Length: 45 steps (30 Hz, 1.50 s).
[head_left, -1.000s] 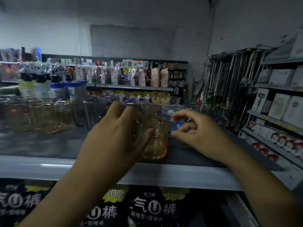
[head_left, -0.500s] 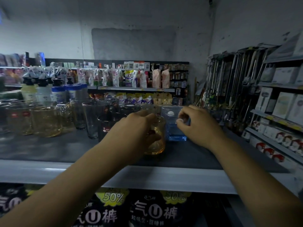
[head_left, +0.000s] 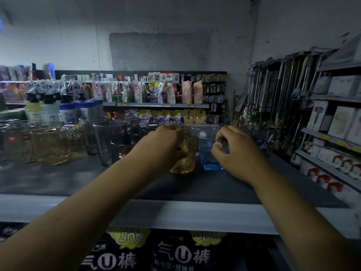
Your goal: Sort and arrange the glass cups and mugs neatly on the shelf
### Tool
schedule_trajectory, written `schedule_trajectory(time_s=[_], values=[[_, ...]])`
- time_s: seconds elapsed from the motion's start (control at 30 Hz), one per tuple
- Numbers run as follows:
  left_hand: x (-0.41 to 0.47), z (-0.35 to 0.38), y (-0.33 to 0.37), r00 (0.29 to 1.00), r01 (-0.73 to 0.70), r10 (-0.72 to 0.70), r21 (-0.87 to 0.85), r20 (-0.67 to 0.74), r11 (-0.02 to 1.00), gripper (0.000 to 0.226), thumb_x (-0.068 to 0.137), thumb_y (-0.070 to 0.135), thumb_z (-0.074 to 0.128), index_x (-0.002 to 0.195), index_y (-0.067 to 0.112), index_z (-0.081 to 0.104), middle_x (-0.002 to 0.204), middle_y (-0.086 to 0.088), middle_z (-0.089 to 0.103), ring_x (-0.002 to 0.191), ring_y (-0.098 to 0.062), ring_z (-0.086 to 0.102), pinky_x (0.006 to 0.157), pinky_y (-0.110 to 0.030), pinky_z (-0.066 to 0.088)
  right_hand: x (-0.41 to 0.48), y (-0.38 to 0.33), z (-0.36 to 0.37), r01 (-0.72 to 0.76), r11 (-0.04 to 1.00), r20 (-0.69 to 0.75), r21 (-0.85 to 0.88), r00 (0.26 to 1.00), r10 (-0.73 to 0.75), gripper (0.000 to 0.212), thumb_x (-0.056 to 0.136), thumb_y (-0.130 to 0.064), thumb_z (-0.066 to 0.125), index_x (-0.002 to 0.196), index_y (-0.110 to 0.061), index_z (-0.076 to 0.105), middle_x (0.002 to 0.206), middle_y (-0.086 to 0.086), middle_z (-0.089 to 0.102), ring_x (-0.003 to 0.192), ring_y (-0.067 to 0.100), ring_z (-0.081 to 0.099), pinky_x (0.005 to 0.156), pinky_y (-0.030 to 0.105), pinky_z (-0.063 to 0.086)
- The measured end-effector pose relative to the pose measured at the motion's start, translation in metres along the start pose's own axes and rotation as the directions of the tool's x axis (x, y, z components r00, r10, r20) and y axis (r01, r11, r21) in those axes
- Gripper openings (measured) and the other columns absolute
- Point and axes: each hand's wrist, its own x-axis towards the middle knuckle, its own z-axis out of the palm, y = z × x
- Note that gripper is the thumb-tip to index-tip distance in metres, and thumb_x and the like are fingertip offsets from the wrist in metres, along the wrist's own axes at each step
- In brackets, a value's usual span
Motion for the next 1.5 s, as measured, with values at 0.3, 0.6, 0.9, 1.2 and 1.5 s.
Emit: schedule_trajectory(time_s=[0.3,0.6,0.9,1.2,1.5], values=[[0.009,0.009,-0.009,0.998,0.063,-0.063,0.027,-0.016,0.998,0.044,0.093,0.035,0.071,0.128,0.014,0.057,0.125,-0.009,0.056,0.104,-0.029,0.063,0.09,-0.047,0.057,0.0,0.0,0.002,0.007,1.0,0.002,-0.002,1.0,-0.007,0.013,0.091,-0.026,0.055,0.082,-0.02,0.048,0.089,-0.004,0.048,0.079,0.019,0.05,0.071,0.046,0.05],[0.013,0.015,-0.007,0.993,0.106,-0.102,0.067,-0.057,0.992,0.047,0.094,0.034,0.07,0.133,0.013,0.053,0.125,-0.009,0.055,0.106,-0.03,0.062,0.088,-0.042,0.057,0.007,0.001,0.011,0.05,0.998,0.011,-0.037,0.999,-0.049,0.011,0.096,-0.026,0.055,0.089,-0.019,0.051,0.095,-0.005,0.047,0.081,0.013,0.05,0.072,0.037,0.048],[0.01,0.017,-0.004,0.992,0.117,-0.117,-0.012,-0.057,0.993,0.059,0.096,0.033,0.066,0.147,0.013,0.042,0.138,-0.01,0.046,0.117,-0.031,0.058,0.091,-0.04,0.052,0.011,-0.001,0.016,0.058,0.996,0.024,-0.064,0.998,-0.057,0.009,0.1,-0.027,0.057,0.097,-0.019,0.054,0.102,-0.007,0.045,0.07,-0.002,0.044,0.067,0.029,0.036],[-0.017,0.019,-0.005,0.981,0.028,-0.063,-0.184,-0.185,0.983,0.052,0.089,0.028,0.075,0.135,0.019,0.054,0.135,0.0,0.053,0.107,-0.024,0.063,0.09,-0.043,0.059,0.003,-0.011,0.006,0.039,0.991,0.055,-0.125,0.998,-0.033,0.025,0.102,-0.034,0.052,0.124,-0.021,0.053,0.123,-0.007,0.048,0.09,0.016,0.055,0.077,0.038,0.05],[-0.103,-0.015,0.038,0.858,-0.057,-0.158,-0.397,-0.489,0.916,0.019,0.092,0.023,0.073,0.11,0.018,0.069,0.1,0.01,0.069,0.089,-0.004,0.067,0.075,-0.023,0.055,-0.034,-0.045,-0.029,0.198,0.98,0.068,0.004,0.978,-0.197,0.029,0.098,-0.04,0.058,0.123,-0.026,0.056,0.119,-0.008,0.06,0.097,0.014,0.059,0.081,0.04,0.054]])
